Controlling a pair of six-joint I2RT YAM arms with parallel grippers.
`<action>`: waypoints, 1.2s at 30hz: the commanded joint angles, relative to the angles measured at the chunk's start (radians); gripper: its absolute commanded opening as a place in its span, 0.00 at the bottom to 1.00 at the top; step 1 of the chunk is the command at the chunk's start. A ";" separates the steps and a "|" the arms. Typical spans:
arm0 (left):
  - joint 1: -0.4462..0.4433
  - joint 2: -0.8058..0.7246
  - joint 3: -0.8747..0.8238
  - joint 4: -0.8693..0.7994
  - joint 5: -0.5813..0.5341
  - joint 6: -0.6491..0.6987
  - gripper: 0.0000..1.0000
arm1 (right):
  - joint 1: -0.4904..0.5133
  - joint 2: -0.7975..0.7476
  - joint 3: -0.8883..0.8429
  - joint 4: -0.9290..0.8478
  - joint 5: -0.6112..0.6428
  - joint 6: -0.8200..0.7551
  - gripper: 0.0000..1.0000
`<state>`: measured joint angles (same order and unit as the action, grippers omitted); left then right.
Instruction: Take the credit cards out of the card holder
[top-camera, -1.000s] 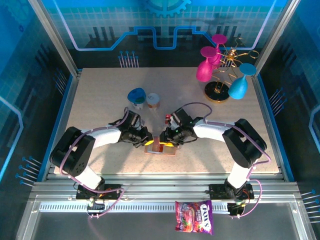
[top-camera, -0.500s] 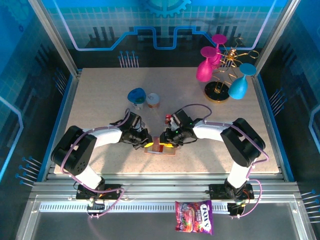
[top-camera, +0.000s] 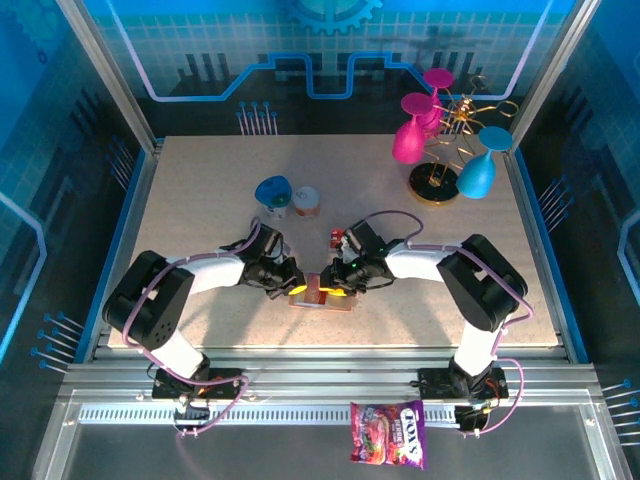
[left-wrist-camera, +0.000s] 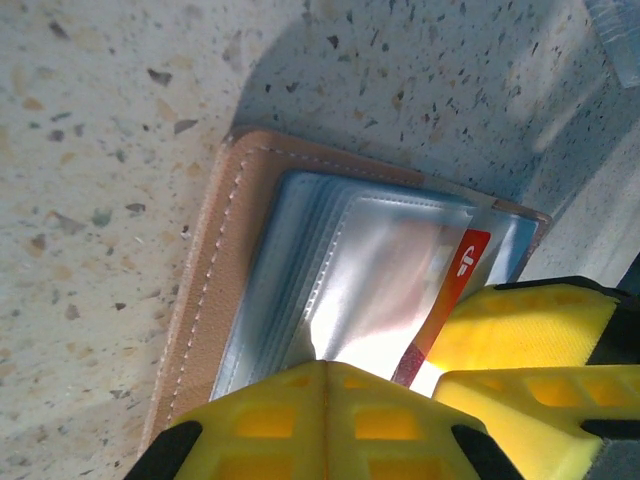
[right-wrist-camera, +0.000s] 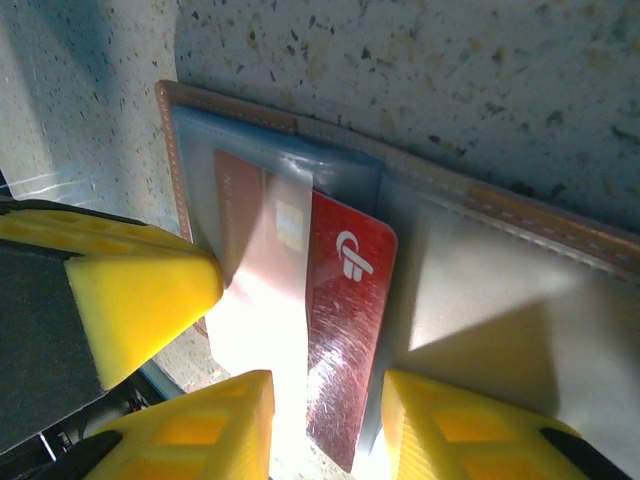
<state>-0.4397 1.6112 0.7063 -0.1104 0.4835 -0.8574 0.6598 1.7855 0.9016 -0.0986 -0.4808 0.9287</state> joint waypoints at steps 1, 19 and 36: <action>-0.006 0.025 0.012 -0.040 -0.021 0.024 0.07 | -0.011 0.017 -0.017 0.038 -0.024 0.021 0.32; -0.007 0.030 0.014 -0.055 -0.030 0.027 0.06 | -0.028 0.016 -0.105 0.162 -0.057 0.067 0.23; -0.007 0.021 0.011 -0.060 -0.032 0.029 0.06 | -0.033 0.003 -0.119 0.166 -0.049 0.070 0.15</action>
<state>-0.4408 1.6176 0.7113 -0.1104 0.4839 -0.8543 0.6395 1.7870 0.8009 0.0772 -0.5312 0.9955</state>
